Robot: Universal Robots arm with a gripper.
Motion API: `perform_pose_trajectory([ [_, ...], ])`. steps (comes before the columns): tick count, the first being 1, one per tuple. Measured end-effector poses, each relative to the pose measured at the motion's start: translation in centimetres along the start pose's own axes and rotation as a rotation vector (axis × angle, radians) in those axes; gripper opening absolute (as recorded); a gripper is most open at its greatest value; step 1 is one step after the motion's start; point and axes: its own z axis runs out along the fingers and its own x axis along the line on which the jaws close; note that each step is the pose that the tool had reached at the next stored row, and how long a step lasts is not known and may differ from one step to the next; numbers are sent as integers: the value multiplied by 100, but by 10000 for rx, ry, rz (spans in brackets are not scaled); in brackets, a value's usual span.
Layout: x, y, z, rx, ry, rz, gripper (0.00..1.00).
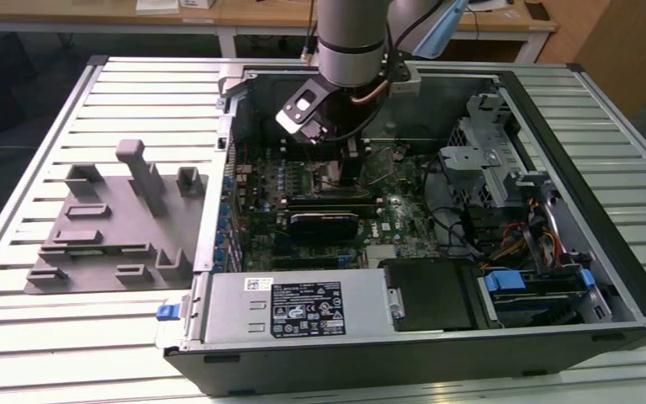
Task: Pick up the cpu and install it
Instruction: 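Place the cpu into insertion slot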
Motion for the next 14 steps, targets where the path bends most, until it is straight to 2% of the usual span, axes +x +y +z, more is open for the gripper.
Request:
perform_pose_trajectory([
  [8,6,-24,54,0,18,-25,55],
  [14,23,-37,75,-3,113,-32,55],
])
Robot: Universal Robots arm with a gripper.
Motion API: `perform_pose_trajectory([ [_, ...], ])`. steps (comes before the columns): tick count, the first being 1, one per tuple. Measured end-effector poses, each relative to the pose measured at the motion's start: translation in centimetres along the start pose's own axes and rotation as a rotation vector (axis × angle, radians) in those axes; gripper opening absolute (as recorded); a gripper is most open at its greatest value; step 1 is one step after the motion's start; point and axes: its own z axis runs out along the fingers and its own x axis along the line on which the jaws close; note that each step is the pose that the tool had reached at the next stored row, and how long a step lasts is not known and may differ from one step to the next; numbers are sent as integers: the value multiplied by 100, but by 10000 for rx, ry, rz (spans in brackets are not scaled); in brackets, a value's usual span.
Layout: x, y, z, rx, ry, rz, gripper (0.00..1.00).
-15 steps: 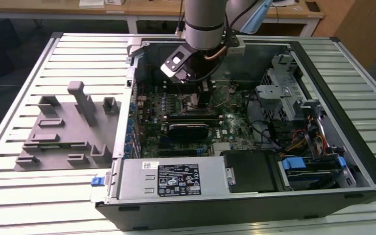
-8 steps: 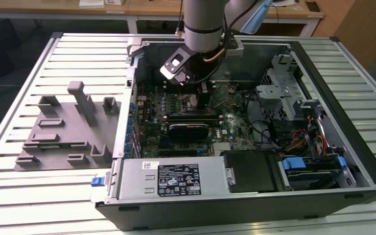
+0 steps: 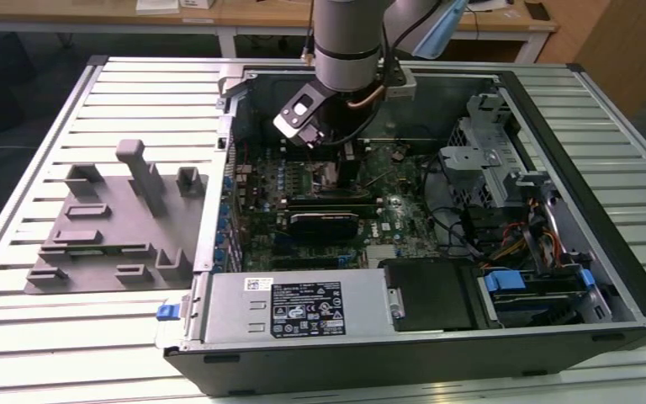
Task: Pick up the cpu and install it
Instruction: 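Place the cpu into insertion slot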
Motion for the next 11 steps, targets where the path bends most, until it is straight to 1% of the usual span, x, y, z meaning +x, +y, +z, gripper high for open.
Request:
perform_pose_trajectory([
  [2,7,-5,6,-1,40,-1,55],
  [4,13,-7,14,-5,116,-3,55],
  [5,15,-10,18,-6,136,-2,55],
  [8,17,-20,34,-7,162,-3,55],
  [11,18,-29,56,-6,166,-4,55],
])
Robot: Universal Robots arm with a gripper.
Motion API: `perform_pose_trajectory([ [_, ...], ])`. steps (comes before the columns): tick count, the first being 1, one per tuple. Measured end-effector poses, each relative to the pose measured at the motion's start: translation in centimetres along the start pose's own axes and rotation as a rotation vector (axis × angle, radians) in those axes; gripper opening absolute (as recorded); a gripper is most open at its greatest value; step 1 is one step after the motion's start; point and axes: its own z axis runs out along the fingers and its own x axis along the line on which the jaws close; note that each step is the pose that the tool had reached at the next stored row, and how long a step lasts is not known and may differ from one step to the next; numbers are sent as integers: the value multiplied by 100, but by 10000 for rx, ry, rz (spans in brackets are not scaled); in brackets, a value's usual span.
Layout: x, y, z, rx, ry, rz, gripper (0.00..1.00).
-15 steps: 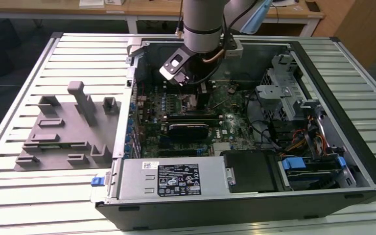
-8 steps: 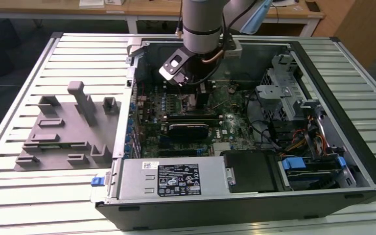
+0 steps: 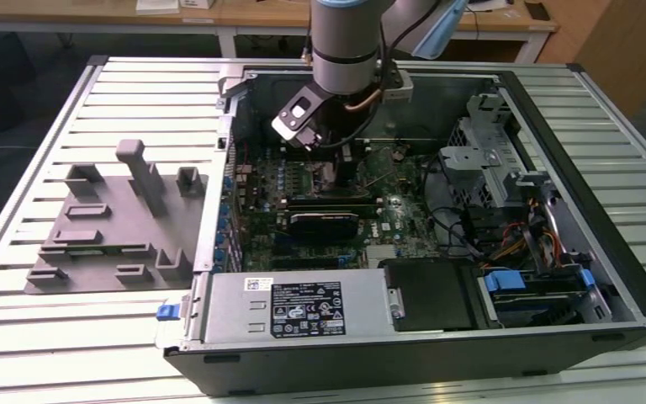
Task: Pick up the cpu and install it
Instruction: 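Place the cpu into insertion slot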
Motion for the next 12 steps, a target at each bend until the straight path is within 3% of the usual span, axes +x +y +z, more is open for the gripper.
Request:
perform_pose_trajectory([
  [12,-1,-4,62,4,-7,154,55],
])
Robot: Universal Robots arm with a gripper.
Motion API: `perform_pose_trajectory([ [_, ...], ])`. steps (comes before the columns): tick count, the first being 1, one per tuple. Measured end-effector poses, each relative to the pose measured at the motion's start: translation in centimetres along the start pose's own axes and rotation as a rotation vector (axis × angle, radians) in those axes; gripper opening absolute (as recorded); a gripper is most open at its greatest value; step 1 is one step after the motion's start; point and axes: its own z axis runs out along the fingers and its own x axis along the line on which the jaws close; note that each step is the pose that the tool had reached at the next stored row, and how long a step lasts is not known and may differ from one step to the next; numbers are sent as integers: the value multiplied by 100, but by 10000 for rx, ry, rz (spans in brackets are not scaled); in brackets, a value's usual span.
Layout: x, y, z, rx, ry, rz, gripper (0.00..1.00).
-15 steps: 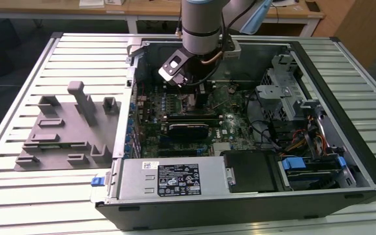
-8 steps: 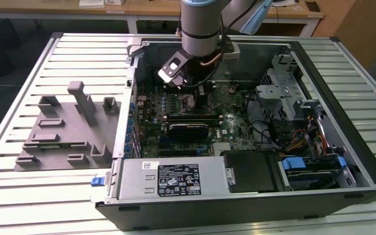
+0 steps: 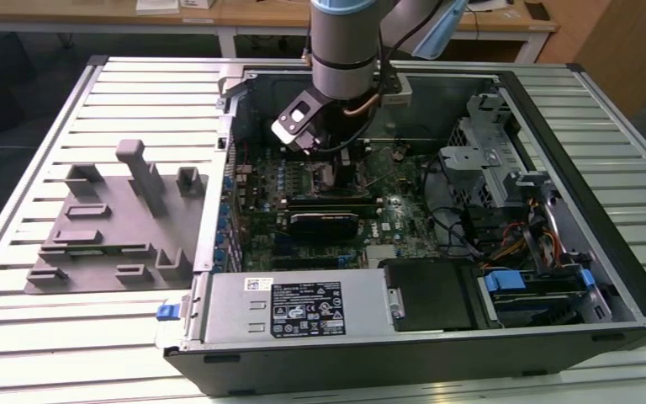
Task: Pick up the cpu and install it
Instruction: 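Place the cpu into insertion slot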
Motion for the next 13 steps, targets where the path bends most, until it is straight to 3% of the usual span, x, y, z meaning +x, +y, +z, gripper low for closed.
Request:
perform_pose_trajectory([
  [13,0,-4,30,5,-7,154,55],
])
